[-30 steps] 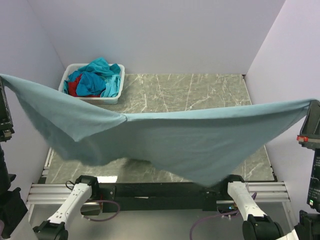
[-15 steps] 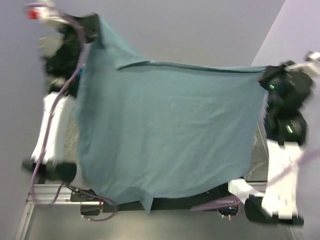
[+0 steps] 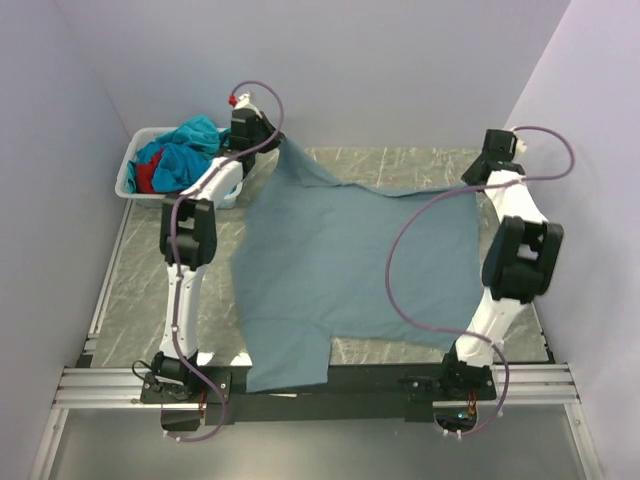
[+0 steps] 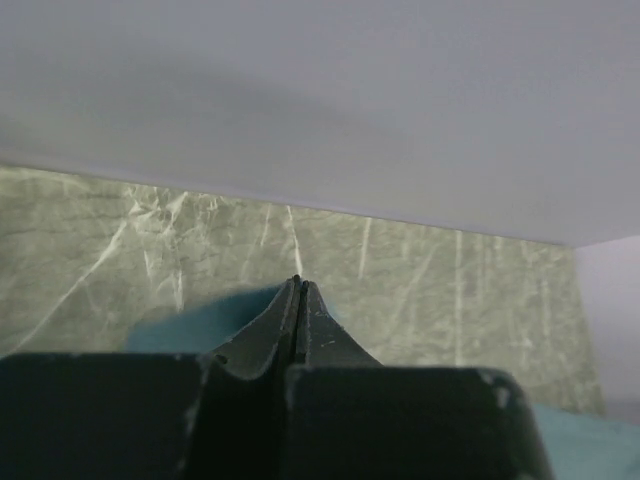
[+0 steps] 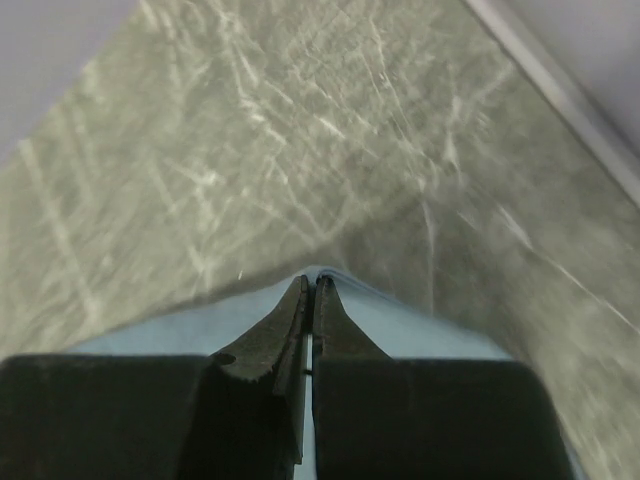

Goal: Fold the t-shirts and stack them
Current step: Flatten the tshirt out

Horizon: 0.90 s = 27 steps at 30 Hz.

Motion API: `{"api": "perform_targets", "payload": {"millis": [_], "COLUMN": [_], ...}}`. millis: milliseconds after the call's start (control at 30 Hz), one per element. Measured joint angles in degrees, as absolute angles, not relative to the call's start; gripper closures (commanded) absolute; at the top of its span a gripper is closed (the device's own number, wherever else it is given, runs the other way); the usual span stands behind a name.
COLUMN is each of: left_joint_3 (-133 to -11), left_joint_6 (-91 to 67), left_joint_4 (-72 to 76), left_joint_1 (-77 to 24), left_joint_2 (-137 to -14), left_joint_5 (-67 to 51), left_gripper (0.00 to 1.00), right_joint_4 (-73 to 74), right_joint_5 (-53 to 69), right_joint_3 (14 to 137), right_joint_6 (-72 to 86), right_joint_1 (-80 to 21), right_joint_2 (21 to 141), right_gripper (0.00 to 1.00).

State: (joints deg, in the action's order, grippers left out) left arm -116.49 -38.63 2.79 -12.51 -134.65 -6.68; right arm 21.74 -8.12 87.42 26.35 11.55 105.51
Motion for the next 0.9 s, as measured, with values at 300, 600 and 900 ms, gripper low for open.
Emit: {"api": "perform_targets", "payload": {"millis": [300,600,900], "left_joint_3": [-123.61,-119.24,-103.85], "left_joint_6": [-39.62,-41.01,-39.92], "left_joint_4": [7.42,11.14,5.21], "left_joint_1": [-12.88,-12.99,-17.32], "left_joint_2": [-145.53,-143.68,-127.70], "left_joint_5": [-5.65,-4.75,4.23], "left_gripper": [0.99,0.99,0.99], "right_joint_4": [21.89,21.04,21.23], "right_joint_5": [-8.10,-8.03,-7.88], "right_joint_3": [100.68,103.81,99.61], "right_joint_6": [25.85,25.63,25.30], "right_joint_1": [11.68,11.99,12.05], "right_joint_2": [122.23,122.80,118.72], "right_gripper": [1.00,1.00,1.00]}}
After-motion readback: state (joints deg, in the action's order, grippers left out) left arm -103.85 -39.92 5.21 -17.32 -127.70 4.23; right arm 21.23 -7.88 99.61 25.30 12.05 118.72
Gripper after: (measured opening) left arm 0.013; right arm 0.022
